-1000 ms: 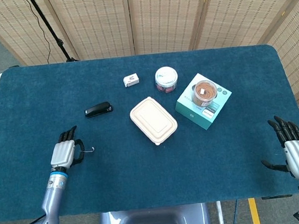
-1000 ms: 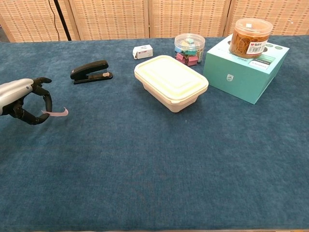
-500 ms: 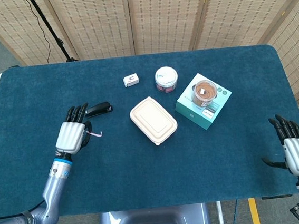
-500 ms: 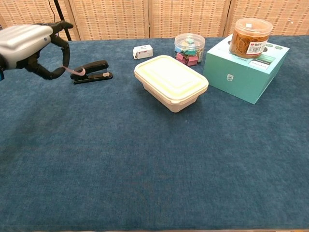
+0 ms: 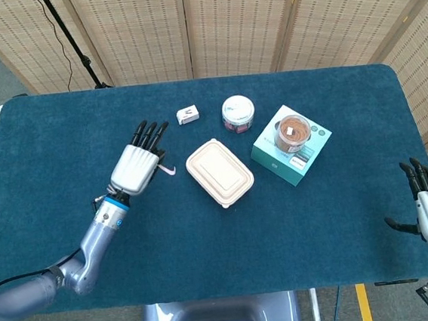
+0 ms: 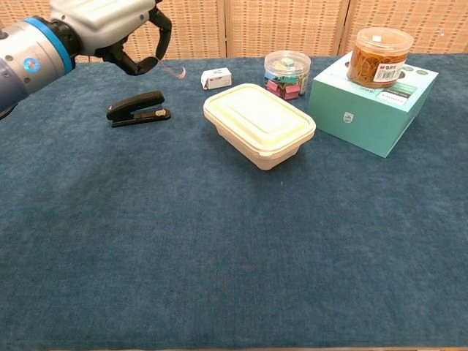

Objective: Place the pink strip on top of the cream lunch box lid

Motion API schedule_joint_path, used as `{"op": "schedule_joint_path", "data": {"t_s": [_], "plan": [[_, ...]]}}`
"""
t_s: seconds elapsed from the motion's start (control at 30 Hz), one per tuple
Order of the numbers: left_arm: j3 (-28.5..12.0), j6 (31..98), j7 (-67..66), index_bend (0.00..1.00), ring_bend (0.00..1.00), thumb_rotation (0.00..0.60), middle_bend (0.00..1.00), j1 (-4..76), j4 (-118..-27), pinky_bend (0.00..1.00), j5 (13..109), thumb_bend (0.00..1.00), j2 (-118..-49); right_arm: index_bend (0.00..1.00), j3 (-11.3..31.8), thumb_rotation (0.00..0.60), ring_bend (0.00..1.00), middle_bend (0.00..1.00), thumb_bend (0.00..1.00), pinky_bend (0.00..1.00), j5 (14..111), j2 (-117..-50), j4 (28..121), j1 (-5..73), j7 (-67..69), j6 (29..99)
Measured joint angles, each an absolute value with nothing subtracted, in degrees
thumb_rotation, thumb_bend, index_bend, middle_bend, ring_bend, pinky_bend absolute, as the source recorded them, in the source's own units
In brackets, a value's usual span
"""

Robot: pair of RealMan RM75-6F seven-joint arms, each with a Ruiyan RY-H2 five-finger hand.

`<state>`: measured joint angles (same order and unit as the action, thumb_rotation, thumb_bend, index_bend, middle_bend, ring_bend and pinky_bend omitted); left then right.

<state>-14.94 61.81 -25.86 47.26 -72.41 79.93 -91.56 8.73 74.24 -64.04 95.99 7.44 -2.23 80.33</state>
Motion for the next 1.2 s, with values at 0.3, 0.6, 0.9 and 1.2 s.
{"op": "schedule_joint_path", "data": {"t_s": [0.3,0.6,0.9,1.2], "plan": [[-13.7,62.9,-19.3,0.62,0.00,0.600,0.00,55.5,-54.9,0.00,88.9,0.45,-99.5,0.00,9.2,0.600,0.00,0.00,0.00,0.00,73.4,-64.0,95.7,7.3,-1.9,80.3],[-10.6,65.7,-11.6,0.62,0.00,0.600,0.00,60.9,-40.5,0.00,94.2,0.45,-108.1,0.00,9.3,0.600,0.00,0.00,0.00,0.00,72.9,-64.1,95.4,7.4,-2.0,79.8],[-8.6,66.1,-10.5,0.62,0.00,0.600,0.00,63.3,-34.1,0.00,95.6,0.46,-112.2,0.00,9.5,0.600,0.00,0.00,0.00,0.00,72.1,-64.1,95.1,7.6,-2.2,79.2],[-7.6,64.8,-10.1,0.62,0.00,0.600,0.00,65.8,-26.8,0.00,95.4,0.46,-116.2,0.00,9.5,0.600,0.00,0.00,0.00,0.00,71.8,-63.6,95.2,7.7,-0.8,78.1]]}}
